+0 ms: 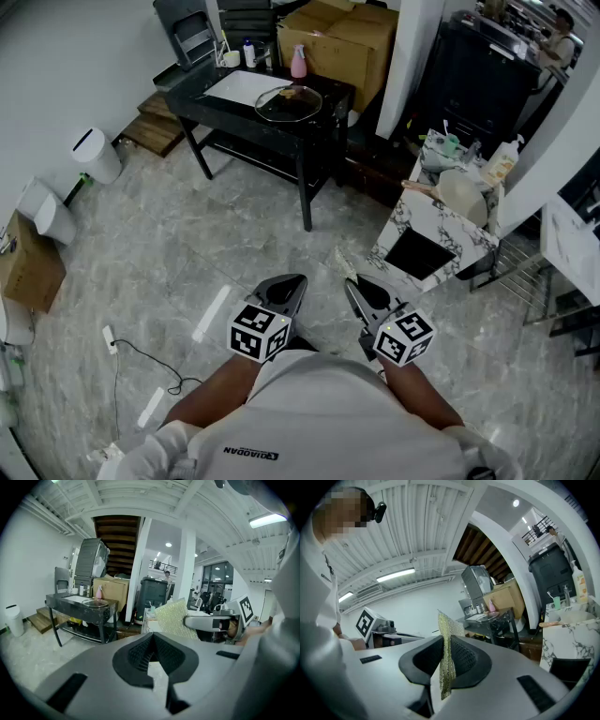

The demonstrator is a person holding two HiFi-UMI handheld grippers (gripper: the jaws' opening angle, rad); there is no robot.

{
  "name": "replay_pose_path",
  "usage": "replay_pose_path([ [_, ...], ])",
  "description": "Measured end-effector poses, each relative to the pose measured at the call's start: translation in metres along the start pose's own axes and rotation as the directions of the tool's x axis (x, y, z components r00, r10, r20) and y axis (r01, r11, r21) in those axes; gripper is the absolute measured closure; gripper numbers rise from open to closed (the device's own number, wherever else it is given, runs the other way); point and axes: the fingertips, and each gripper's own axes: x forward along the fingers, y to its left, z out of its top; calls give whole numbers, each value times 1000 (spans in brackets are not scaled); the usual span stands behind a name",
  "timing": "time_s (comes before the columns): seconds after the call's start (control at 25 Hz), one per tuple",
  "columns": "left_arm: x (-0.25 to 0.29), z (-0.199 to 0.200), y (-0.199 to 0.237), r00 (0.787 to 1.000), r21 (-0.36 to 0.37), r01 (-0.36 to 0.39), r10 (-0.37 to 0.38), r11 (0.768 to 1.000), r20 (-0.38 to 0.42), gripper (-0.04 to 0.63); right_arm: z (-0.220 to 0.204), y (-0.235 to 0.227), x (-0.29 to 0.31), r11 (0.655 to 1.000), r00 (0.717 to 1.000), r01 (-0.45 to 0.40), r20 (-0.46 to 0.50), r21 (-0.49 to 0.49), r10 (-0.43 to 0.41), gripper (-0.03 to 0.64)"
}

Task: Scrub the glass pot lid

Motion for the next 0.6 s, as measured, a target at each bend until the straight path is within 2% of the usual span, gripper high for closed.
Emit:
replay_pose_path([
  [0.6, 11, 11, 22, 1000, 3, 7, -7, 1000, 17, 580, 5, -4, 21, 1000, 1000, -4, 10, -12, 4, 552],
])
